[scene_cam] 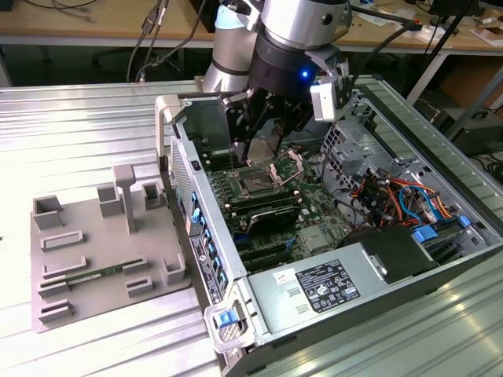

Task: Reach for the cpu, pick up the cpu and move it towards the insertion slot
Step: 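Pick up the cpu and move it towards the insertion slot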

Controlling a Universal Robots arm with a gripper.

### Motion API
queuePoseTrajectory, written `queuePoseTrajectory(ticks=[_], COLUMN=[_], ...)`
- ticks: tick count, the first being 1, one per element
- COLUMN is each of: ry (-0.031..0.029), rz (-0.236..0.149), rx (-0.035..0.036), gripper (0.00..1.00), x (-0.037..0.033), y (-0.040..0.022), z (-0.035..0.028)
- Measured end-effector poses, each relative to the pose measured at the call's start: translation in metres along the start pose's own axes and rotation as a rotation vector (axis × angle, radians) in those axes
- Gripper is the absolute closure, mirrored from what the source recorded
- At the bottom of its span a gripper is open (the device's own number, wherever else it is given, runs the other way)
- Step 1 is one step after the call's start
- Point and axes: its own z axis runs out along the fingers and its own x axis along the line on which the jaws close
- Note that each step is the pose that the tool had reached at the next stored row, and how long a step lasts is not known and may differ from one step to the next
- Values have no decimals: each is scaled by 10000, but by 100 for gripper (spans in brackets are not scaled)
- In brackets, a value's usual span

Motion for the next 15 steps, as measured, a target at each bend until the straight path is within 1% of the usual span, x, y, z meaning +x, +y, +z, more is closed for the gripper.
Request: queuePoseTrajectory(ticks=[9, 15], ry=[1, 0], rz=[0, 0], rx=[1, 1], gripper=[45, 45], x=[-39, -112], y=[-3, -9], z=[18, 33])
